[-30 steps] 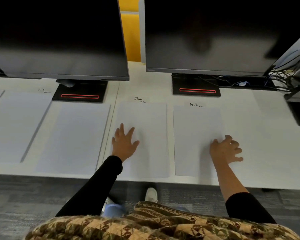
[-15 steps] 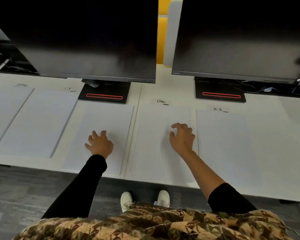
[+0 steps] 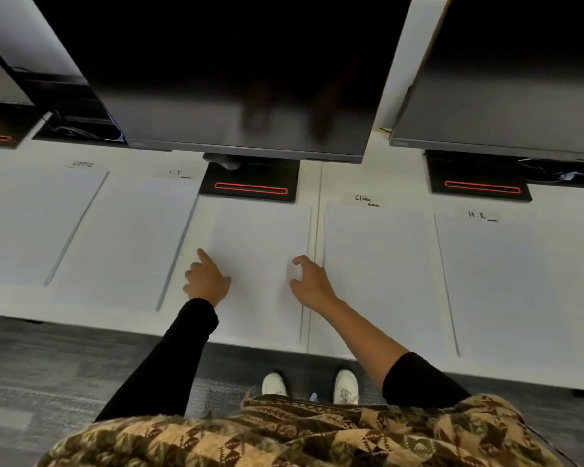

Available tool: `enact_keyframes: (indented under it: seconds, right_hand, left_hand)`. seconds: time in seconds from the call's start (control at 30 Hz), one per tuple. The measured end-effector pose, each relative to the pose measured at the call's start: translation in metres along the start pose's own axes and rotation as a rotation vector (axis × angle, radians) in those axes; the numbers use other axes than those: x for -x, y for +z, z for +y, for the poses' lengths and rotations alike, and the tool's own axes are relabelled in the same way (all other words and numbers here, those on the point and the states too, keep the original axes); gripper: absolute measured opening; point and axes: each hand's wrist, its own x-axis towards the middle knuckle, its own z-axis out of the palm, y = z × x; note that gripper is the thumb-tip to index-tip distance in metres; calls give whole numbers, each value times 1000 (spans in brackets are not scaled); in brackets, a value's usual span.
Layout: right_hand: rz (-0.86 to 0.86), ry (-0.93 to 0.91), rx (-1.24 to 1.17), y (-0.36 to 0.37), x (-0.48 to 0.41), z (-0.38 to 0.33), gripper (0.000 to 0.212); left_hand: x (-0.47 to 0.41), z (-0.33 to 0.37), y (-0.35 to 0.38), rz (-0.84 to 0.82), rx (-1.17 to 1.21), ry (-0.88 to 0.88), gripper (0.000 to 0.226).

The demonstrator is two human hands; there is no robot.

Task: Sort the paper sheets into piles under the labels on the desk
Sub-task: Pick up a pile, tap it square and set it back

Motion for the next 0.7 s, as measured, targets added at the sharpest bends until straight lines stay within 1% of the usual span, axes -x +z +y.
enact_keyframes:
  seconds: [0.13,0.2,0.3,0.43,0.5,0.57,0.63,0.7]
  right_hand:
    - [51,60,3,10,-4,-11,49]
    - [78,89,-25,13,-5,-15,49]
    - [118,113,-34,18,-5,-17,48]
    - [184,133,-43,21,-5,-20,50]
    - [202,135,-53,22,-5,-23,53]
    - [208,142,-57,25,-5,-26,56]
    - [209,153,-80,29,-6,-28,59]
    - [218,154,-98,32,-7,-28,61]
  left_hand:
    - [-6,1,-4,-24,52,17,78]
    - [-7,-1,-5,-32,27,81,71]
    - [-8,-5,-5,13,6,167,67]
    - [-13,-9,-11,72,61,153,64]
    - [-17,-11,-14,74,44,180,54]
    - [-19,-11,-16,57,81,188,43]
    - [-17,-13,-18,69,105,186,43]
    - [-16,-14,-18,103,70,201,44]
